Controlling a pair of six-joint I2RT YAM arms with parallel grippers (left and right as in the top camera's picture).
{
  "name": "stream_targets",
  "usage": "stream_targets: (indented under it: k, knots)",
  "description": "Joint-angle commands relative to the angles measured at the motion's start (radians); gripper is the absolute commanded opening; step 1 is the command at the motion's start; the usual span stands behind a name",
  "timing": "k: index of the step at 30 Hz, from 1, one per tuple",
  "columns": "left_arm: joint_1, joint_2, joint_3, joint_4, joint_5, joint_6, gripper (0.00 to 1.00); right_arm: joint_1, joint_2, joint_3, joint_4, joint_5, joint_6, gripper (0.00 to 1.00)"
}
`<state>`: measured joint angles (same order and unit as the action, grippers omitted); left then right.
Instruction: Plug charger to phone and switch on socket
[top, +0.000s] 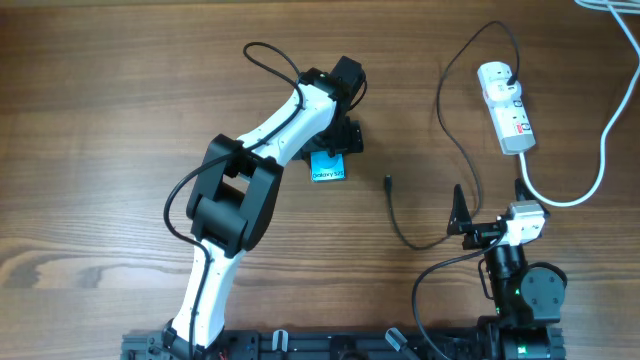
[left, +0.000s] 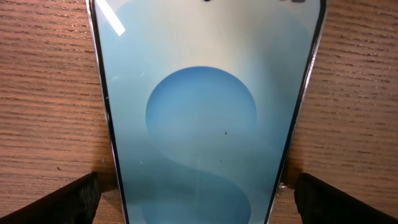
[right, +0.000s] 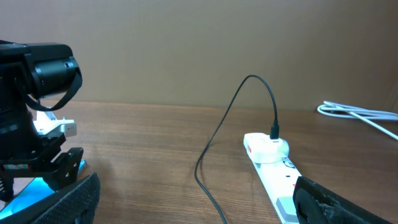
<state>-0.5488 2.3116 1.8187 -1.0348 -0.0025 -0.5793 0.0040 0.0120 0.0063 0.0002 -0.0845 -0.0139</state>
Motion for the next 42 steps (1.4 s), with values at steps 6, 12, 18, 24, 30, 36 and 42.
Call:
stream_targets:
  k: [6, 12, 18, 24, 30, 36, 42]
  knots:
    - [-0.019, 0.034, -0.02, 0.011, 0.016, -0.013, 1.0, 0.003, -0.002, -0.001, 0.002, 0.007, -0.011, 1.0]
    - [-0.035, 0.034, -0.021, 0.009, 0.008, -0.012, 0.97, 0.003, -0.002, -0.001, 0.002, 0.007, -0.011, 1.0]
    - [-0.032, 0.034, -0.021, 0.009, 0.004, -0.004, 0.95, 0.003, -0.002, -0.001, 0.002, 0.006, -0.011, 1.0]
    - [-0.017, 0.034, -0.022, 0.01, -0.023, 0.0, 0.98, 0.003, -0.002, -0.001, 0.002, 0.006, -0.011, 1.0]
    - [-0.006, 0.034, -0.022, 0.014, -0.021, 0.077, 0.9, 0.003, -0.002, -0.001, 0.002, 0.006, -0.011, 1.0]
    - [-0.006, 0.034, -0.022, 0.014, -0.022, 0.11, 0.82, 0.003, -0.002, -0.001, 0.002, 0.007, -0.011, 1.0]
    - [-0.006, 0.034, -0.022, 0.028, -0.022, 0.155, 0.71, 0.003, -0.002, -0.001, 0.002, 0.006, -0.011, 1.0]
